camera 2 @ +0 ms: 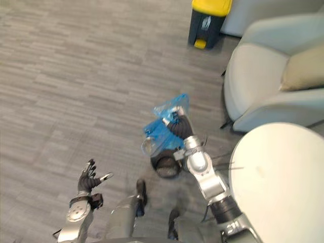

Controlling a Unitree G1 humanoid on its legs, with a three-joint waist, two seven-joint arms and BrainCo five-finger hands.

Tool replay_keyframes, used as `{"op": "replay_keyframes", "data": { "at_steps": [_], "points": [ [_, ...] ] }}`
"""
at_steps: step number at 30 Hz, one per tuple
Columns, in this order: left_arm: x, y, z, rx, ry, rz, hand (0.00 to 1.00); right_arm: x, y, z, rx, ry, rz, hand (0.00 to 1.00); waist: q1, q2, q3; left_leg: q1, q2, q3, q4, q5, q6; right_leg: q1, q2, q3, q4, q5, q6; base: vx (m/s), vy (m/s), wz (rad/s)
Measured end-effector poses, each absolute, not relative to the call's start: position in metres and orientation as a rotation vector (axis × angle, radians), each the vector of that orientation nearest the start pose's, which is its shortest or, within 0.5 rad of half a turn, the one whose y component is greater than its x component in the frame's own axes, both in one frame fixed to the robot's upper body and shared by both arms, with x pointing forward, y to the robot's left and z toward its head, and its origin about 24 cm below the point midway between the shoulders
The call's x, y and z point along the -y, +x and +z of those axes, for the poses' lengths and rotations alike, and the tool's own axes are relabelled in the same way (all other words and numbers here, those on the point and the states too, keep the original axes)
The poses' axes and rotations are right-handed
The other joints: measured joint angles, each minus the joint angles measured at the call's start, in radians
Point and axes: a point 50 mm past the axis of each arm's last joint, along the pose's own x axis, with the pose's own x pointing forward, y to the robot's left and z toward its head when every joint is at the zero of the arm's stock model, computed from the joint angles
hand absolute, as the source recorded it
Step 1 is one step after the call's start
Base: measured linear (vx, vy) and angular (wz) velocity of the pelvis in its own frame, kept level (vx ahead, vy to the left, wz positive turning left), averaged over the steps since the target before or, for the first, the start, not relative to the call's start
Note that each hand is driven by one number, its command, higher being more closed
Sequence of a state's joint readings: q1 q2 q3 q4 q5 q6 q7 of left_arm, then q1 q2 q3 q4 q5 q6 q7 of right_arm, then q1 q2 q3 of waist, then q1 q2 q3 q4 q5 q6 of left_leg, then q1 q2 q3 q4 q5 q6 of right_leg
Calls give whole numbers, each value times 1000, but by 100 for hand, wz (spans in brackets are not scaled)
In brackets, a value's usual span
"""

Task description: Gather rubbish on tea table into small bin, then transfer packed bag to large trash can.

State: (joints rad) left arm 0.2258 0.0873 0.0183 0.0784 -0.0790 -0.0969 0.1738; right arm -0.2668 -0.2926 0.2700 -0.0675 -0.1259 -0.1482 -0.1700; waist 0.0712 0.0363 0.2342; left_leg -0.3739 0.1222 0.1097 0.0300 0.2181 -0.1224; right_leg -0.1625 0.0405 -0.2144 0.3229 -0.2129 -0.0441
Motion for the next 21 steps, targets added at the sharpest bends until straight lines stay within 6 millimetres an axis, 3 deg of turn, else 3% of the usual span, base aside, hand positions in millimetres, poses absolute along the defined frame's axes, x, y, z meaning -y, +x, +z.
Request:
{"op": "replay_keyframes", "data": {
  "at_steps": [1,2,3,4,6,7,8,10,13,21],
  "points": [
    [-189,202,-9,-173,33,228,0,122,283,134,499,-379,156,100,-5,-15,2,-20,-13,15,36,-103,11,-11,-30,-28,-5,8,-17,-316,-60,63],
    [-181,210,-3,-139,31,190,0,122,284,141,522,-377,154,100,-6,-35,4,-50,-36,28,164,-139,73,-21,-71,-32,-10,18,-29,-325,-65,65],
    [-177,212,0,-124,31,171,0,123,283,147,545,-377,158,100,-5,-27,0,-44,-37,29,280,-175,108,-15,-87,-36,-42,50,-27,-262,-36,35],
    [-177,212,1,-115,31,166,0,123,282,149,558,-372,163,100,-7,-18,-5,-31,-30,27,324,-189,117,-14,-88,-37,-58,65,-27,-207,11,17],
    [-176,215,9,-70,32,156,0,120,280,156,587,-354,190,100,-31,12,-25,60,-5,10,332,-251,89,4,-70,-43,-138,119,10,-184,57,15],
    [-173,220,15,-42,42,137,0,117,281,161,604,-358,204,100,-44,25,-37,126,4,3,218,-274,55,4,-56,-45,-183,150,21,-118,62,18],
    [-171,225,19,-23,52,119,0,116,282,164,615,-364,212,100,-50,22,-37,145,3,0,152,-268,50,1,-55,-44,-197,162,29,-103,59,23],
    [-160,242,36,49,94,35,0,111,282,163,605,-361,248,100,-51,-11,-53,181,-15,22,39,-182,50,3,-58,-23,-260,220,40,-80,71,6],
    [-147,250,46,94,112,-36,0,92,279,163,609,-314,330,100,-53,-36,-70,221,-33,48,4,-164,65,31,-70,0,-292,256,43,-31,113,-20],
    [-103,262,49,115,129,-227,0,38,267,170,665,-278,561,100,-56,-50,-129,294,-57,108,-61,-145,83,67,-82,69,-342,299,55,6,81,-22]
  ]
}}
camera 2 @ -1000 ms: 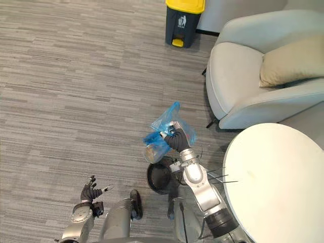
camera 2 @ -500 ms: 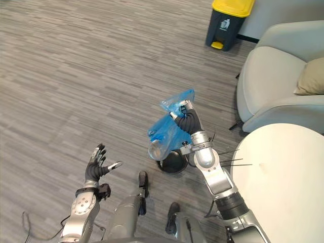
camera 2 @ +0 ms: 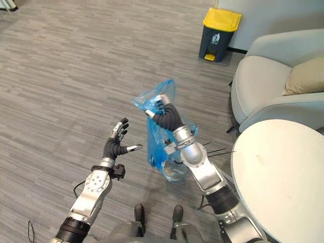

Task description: Gather rubbish on tea table into small bin, then transfer packed bag to large trash can.

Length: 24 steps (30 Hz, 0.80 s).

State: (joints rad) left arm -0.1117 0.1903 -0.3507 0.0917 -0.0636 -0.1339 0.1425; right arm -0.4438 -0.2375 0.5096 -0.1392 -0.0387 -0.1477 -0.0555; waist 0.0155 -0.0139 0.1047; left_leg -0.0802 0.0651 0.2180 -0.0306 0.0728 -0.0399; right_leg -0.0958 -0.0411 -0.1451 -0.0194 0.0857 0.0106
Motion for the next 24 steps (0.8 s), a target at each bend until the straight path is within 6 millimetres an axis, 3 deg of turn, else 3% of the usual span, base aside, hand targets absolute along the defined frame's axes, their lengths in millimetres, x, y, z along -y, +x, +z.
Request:
{"op": "replay_keyframes", "data": {
  "at_steps": [7,8,14,19,20,24],
  "points": [
    [-90,270,38,68,178,-301,0,14,264,157,609,-288,701,100,-1,-9,-29,31,5,18,-25,4,-5,10,12,32,-13,12,-6,-13,15,-12],
    [-91,270,36,62,183,-301,100,13,265,157,605,-294,704,100,-1,-10,-30,34,5,19,-30,5,-7,10,13,35,-13,13,-6,-26,16,-16],
    [-89,273,26,43,335,-342,100,0,271,156,578,-360,752,100,-1,-15,-35,46,6,16,-62,27,-7,12,22,39,-27,26,-11,-7,5,-2],
    [-83,271,23,40,346,-360,100,-7,270,161,599,-363,771,100,-1,-15,-41,48,5,6,-63,27,-8,23,24,38,-44,34,-11,0,0,0],
    [-82,271,23,37,344,-360,100,-8,270,161,600,-359,772,0,-1,-15,-45,47,5,5,-63,27,-8,23,24,37,-45,34,-11,0,0,0],
    [-82,271,21,27,341,-341,100,-12,268,167,629,-346,778,0,-2,-14,-65,47,6,1,-63,27,-8,27,26,36,-51,34,-12,0,0,0]
  ]
}}
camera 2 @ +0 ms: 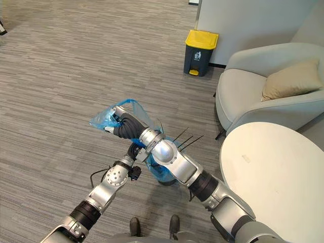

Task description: Gather rubbish on tea table into small bin, then transfer packed bag to large trash can.

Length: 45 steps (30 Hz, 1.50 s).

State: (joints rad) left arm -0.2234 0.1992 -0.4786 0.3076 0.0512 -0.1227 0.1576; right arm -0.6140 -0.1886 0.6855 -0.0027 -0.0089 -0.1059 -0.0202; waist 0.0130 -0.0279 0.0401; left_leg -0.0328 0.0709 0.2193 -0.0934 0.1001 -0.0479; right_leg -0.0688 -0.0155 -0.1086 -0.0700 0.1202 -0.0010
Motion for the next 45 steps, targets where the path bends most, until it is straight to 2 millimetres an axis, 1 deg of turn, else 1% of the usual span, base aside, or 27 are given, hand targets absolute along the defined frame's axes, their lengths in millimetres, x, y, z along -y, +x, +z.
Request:
{"op": "replay_keyframes", "data": {
  "at_steps": [1,3,6,8,10,11,13,15,16,17,19,20,21,24,26,30,33,34,35,37,38,39,40,41,42,43,45],
  "points": [
    [-80,270,20,22,341,-349,100,-15,268,171,645,-341,783,0,0,0,0,0,0,-1,0,0,0,0,0,0,0,0,0,0,0,0],
    [-80,269,18,14,332,-343,100,-15,268,171,644,-342,784,0,0,0,0,3,0,-2,0,0,0,3,0,1,0,0,0,0,0,0],
    [-94,269,15,-9,313,-284,100,-10,269,166,631,-361,779,0,-1,0,0,11,0,-1,-1,0,0,9,0,3,1,0,0,-3,10,0],
    [-106,265,9,-45,290,-233,100,1,266,155,604,-365,758,0,-2,-1,-4,13,0,0,-1,-1,0,11,0,6,1,0,0,0,0,0],
    [-125,258,-2,-106,275,-162,100,17,263,130,518,-393,748,0,-3,-1,-4,14,0,1,-2,-1,0,11,0,9,1,-2,2,0,0,0],
    [-130,255,-5,-124,273,-145,100,22,262,122,487,-400,748,0,-3,-1,-4,14,0,1,-2,-1,-1,10,0,10,1,-2,3,0,0,0],
    [-155,242,-15,-181,255,-57,100,54,257,92,349,-425,695,0,-3,-2,-5,14,0,2,-3,-2,-2,10,-1,13,2,-4,5,0,0,0],
    [-167,236,-18,-200,242,-14,100,76,254,78,281,-449,647,0,-2,-2,-5,14,-1,2,-3,-5,-5,10,-2,13,2,-7,10,0,0,0],
    [-190,227,-21,-228,243,62,100,116,246,56,163,-512,553,0,-1,-2,-5,14,-2,2,-5,-5,-5,10,-3,14,2,-13,19,0,0,0],
    [-196,224,-22,-237,240,86,100,128,243,51,129,-527,523,0,-1,-2,-5,14,-2,2,-7,-5,-5,10,-3,14,1,-14,19,0,0,0],
    [-219,211,-27,-275,220,179,100,166,227,31,4,-555,407,0,-8,-2,-5,14,-4,2,-6,-5,-5,10,-4,13,0,-15,20,0,0,0],
    [-228,203,-30,-296,212,219,100,182,220,19,-64,-574,359,0,-18,-2,-5,15,-6,0,-3,-5,-5,12,-4,10,0,-16,21,9,24,5],
    [-237,195,-33,-317,208,258,100,195,211,4,-146,-579,317,0,-27,-2,-5,15,-8,-3,-3,-5,-5,14,-4,6,0,-16,21,5,23,7],
    [-250,184,-40,-358,206,310,100,218,192,-23,-299,-595,255,0,-28,-2,-5,16,-12,-9,-3,-5,-6,18,-6,0,0,-17,21,-7,21,7],
    [-260,169,-51,-423,191,359,100,233,171,-51,-456,-556,185,0,-28,-2,-5,29,-14,-14,-3,-5,-6,33,-8,-5,0,-19,20,-9,19,8],
    [-264,148,-67,-512,161,381,100,249,145,-79,-625,-501,87,0,-29,2,-6,29,-17,-27,-8,-8,-3,32,-17,-14,0,-26,15,-39,24,8],
    [-262,132,-84,-603,112,398,100,260,129,-94,-729,-457,8,0,-30,13,-4,8,-23,-41,-8,-10,0,31,-26,-25,2,-36,28,-28,34,16],
    [-261,126,-88,-628,99,408,100,260,125,-98,-754,-445,-15,0,-34,16,2,-8,-30,-64,-4,-10,0,23,-31,-36,6,-36,28,-36,45,28],
    [-260,124,-90,-637,92,410,100,261,124,-99,-760,-445,-25,0,-36,18,4,-25,-34,-79,6,-10,1,12,-36,-48,12,-37,29,-39,51,53],
    [-255,126,-90,-633,62,397,100,259,124,-100,-761,-438,-51,0,-39,31,47,-106,-40,-119,87,-26,20,-18,-54,-121,63,-64,41,-38,59,85],
    [-255,127,-90,-631,58,395,100,257,124,-101,-760,-432,-53,0,-38,32,55,-128,-40,-119,109,-43,22,-28,-59,-143,81,-70,41,-64,50,113],
    [-254,126,-91,-632,52,397,100,253,123,-103,-760,-414,-68,0,-38,34,59,-173,-35,-81,144,-71,47,-42,-74,-210,98,-78,42,-20,66,130],
    [-254,127,-91,-630,49,396,100,251,120,-105,-769,-404,-79,0,-37,21,69,-194,-20,-15,173,-88,60,-46,-102,-257,93,-82,39,-5,113,138],
    [-252,131,-90,-620,45,393,100,251,120,-106,-770,-401,-90,0,-37,21,77,-213,4,57,218,-102,79,-46,-110,-285,100,-86,39,54,139,132],
    [-250,132,-90,-620,38,389,100,251,122,-104,-758,-397,-110,0,-23,45,93,-220,53,161,269,-115,92,-36,-112,-335,124,-105,51,68,137,129],
    [-249,130,-92,-631,34,390,100,250,124,-105,-757,-377,-133,0,-25,48,103,-222,65,179,276,-109,85,-22,-128,-372,149,-129,67,82,144,133],
    [-249,126,-95,-648,34,395,100,247,131,-104,-737,-369,-144,0,-8,38,105,-223,40,151,286,-112,87,-10,-157,-396,183,-157,86,96,127,77]
  ]
}}
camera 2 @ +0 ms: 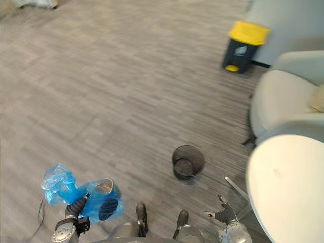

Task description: Gather rubbish on tea table into small bin, then transfer packed bag to large trash can.

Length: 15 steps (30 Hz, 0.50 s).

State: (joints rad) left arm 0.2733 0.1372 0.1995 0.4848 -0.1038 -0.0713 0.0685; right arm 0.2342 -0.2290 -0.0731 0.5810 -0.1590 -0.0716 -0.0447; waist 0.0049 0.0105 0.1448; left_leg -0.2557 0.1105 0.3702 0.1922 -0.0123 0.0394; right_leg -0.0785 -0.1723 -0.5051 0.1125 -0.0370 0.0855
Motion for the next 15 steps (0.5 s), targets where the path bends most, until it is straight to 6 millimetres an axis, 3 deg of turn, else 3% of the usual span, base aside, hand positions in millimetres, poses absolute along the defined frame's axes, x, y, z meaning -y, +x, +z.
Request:
{"op": "replay_keyframes", "data": {
  "at_steps": [1,3,4,5,6,8,10,12,15],
  "points": [
    [-249,124,-96,-657,34,395,100,247,133,-103,-730,-365,-149,0,8,-2,0,1,-11,-8,5,-9,5,2,-13,-5,16,-13,11,142,133,47],
    [-248,114,-100,-685,34,400,100,244,140,-102,-715,-360,-152,0,11,-19,6,8,-53,-12,41,-61,13,-11,-86,-7,134,-85,35,153,144,49],
    [-248,113,-101,-691,38,397,100,241,141,-102,-710,-354,-154,0,10,-28,11,13,-70,-11,58,-85,17,-21,-116,1,202,-119,14,171,109,36],
    [-246,112,-101,-694,48,386,100,236,143,-101,-698,-343,-154,0,9,-32,23,21,-82,-15,88,-111,35,-65,-141,77,336,-141,-57,203,111,26],
    [-245,113,-101,-697,58,374,100,231,143,-102,-693,-328,-150,0,5,-29,31,30,-82,-27,110,-132,38,-127,-143,177,463,-133,-73,164,67,19],
    [-247,118,-98,-685,96,356,100,219,138,-107,-713,-293,-139,0,-15,-21,44,61,-76,-53,113,-163,34,-213,-92,307,618,-185,-30,191,20,28],
    [-250,123,-94,-665,115,361,100,213,138,-108,-712,-276,-134,0,-21,-47,54,97,-76,-39,96,-180,24,-277,-69,314,608,-207,-38,250,-45,-6],
    [-254,132,-89,-639,129,355,100,213,138,-109,-713,-275,-138,0,-36,-56,63,109,-70,-37,96,-207,9,-343,-31,289,477,-197,-29,247,-64,-17],
    [-253,143,-87,-617,126,355,100,217,131,-117,-775,-272,-153,0,-56,-56,78,163,-60,-26,87,-239,-37,-345,12,236,201,-90,-33,376,-91,-4]
  ]
}}
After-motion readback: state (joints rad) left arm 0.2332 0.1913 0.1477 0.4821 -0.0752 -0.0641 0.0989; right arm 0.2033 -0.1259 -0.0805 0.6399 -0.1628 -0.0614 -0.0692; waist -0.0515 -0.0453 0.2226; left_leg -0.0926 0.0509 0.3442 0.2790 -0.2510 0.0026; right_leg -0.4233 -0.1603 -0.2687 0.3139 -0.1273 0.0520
